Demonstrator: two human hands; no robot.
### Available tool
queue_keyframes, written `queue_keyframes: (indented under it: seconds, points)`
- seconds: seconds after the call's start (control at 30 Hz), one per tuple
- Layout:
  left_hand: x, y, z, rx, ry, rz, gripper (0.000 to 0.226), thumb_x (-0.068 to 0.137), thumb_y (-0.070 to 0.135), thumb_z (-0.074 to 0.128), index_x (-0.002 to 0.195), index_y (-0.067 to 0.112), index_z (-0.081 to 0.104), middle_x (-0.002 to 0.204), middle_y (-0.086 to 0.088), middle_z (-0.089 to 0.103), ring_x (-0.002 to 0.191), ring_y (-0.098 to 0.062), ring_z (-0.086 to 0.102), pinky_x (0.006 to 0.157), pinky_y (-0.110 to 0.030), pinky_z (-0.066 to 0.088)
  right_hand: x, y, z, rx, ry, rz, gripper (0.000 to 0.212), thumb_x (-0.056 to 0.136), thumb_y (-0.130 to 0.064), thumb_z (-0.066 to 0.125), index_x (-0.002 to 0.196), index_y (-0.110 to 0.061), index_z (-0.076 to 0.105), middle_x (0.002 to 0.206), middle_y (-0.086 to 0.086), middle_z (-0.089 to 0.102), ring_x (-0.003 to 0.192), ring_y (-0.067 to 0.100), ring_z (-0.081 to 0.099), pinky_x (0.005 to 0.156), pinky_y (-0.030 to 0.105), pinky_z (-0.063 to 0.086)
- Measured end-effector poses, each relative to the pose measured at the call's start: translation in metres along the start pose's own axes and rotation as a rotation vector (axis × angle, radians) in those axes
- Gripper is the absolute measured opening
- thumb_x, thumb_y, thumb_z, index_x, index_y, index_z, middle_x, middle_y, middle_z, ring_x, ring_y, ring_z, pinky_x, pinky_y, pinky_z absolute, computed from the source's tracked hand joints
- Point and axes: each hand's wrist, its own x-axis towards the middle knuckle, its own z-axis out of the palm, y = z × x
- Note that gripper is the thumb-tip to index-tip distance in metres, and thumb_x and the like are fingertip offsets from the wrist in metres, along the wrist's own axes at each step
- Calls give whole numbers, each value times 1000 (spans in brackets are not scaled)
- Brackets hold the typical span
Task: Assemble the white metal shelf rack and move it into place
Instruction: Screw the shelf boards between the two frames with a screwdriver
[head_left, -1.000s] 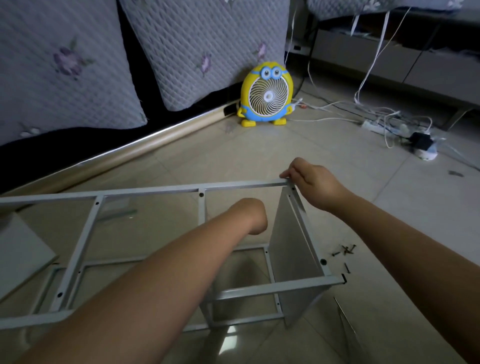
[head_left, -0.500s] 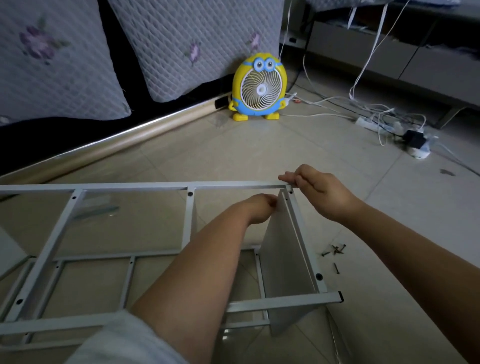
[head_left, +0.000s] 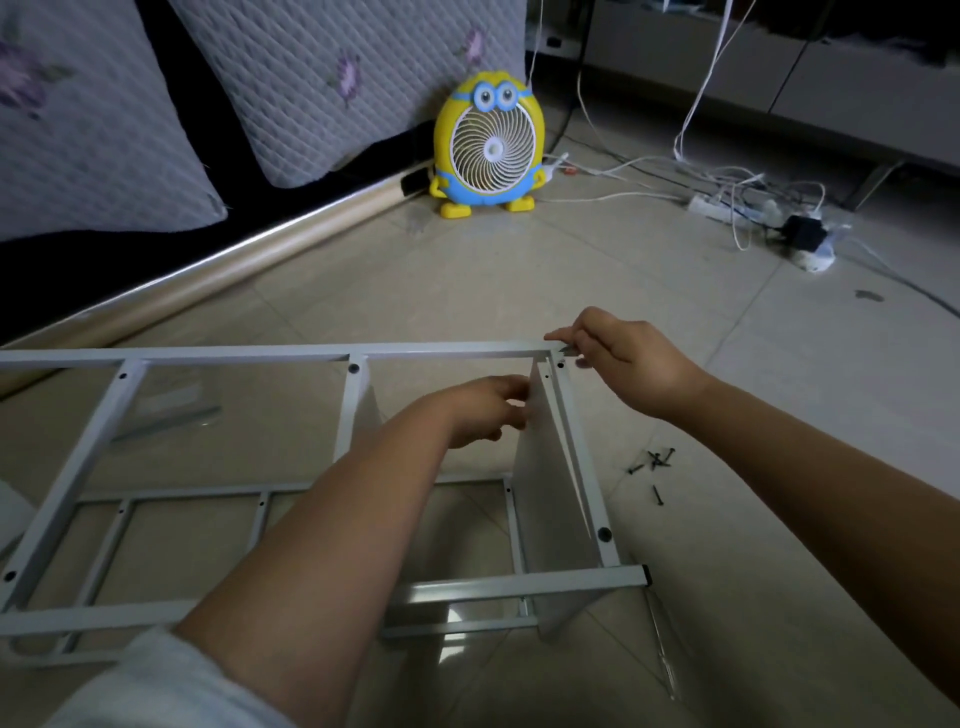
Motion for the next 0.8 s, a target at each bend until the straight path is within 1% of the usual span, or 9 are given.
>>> queue_keyframes:
  seconds: [0.07, 0.13, 0.23, 0.3, 0.4, 0.47, 0.57, 0.67, 0.8]
  points:
    - [0, -1, 4, -68, -12, -4, 22, 97, 10, 44, 113, 23, 50, 97, 5, 56, 78, -8, 53, 68, -20, 45, 0, -4, 3, 114, 18, 69, 27, 100, -15, 32, 76, -21, 42, 111, 4, 61, 95, 18, 58, 84, 28, 50]
    - [-1, 4, 4, -150, -19, 13, 22, 97, 4, 39, 100, 17, 56, 82, 2, 55, 69, -10, 51, 65, -19, 48, -1, -5, 5, 95, 49, 96, 22, 100, -14, 32, 82, -14, 45, 99, 4, 59, 84, 17, 57, 71, 20, 49]
    - [0, 9, 5, -219, 1, 67, 41, 93, -10, 29, 80, 16, 58, 69, -1, 46, 59, -12, 39, 55, -17, 41, -1, -6, 9, -21, 78, 87, 19, 100, -14, 30, 92, -7, 46, 84, 5, 54, 73, 19, 50, 53, 21, 34]
    - [-1, 9, 5, -239, 37, 69, 46, 89, -15, 24, 76, 14, 57, 68, -2, 44, 57, -12, 33, 54, -19, 35, 0, -6, 11, -84, 86, 70, 19, 100, -14, 30, 94, -4, 45, 81, 8, 52, 71, 21, 46, 55, 27, 29]
    - [-2, 4, 4, -181, 68, 48, 43, 88, -15, 22, 84, 10, 58, 70, -3, 43, 56, -11, 33, 51, -17, 34, 0, -5, 13, -133, 79, 85, 22, 100, -15, 29, 95, 0, 45, 83, 17, 54, 72, 26, 47, 64, 35, 35]
    - [-3, 2, 4, -166, 75, 43, 40, 89, -12, 24, 90, 9, 57, 70, -3, 42, 57, -12, 33, 52, -16, 35, -1, -6, 14, -137, 72, 93, 24, 100, -16, 29, 98, 1, 46, 85, 18, 56, 72, 26, 48, 64, 34, 36]
    - [-3, 3, 9, -172, 77, 69, 39, 90, -10, 26, 80, 13, 56, 69, -2, 41, 58, -12, 33, 56, -19, 35, -1, -8, 14, -147, 59, 83, 19, 100, -16, 29, 92, -5, 42, 85, 17, 56, 72, 24, 47, 60, 30, 30]
    - [-1, 3, 11, -210, 82, 69, 40, 90, -10, 25, 80, 13, 57, 70, -3, 42, 58, -12, 33, 57, -19, 35, -2, -7, 12, -150, 53, 83, 17, 100, -16, 29, 90, -7, 40, 89, 20, 59, 73, 27, 49, 60, 30, 30]
    - [-3, 5, 14, -236, 44, 78, 40, 91, -10, 27, 80, 13, 57, 72, -4, 42, 59, -13, 34, 58, -20, 37, -6, -8, 12, -143, 53, 78, 25, 100, -16, 29, 99, 2, 46, 91, 23, 60, 82, 35, 55, 70, 37, 40]
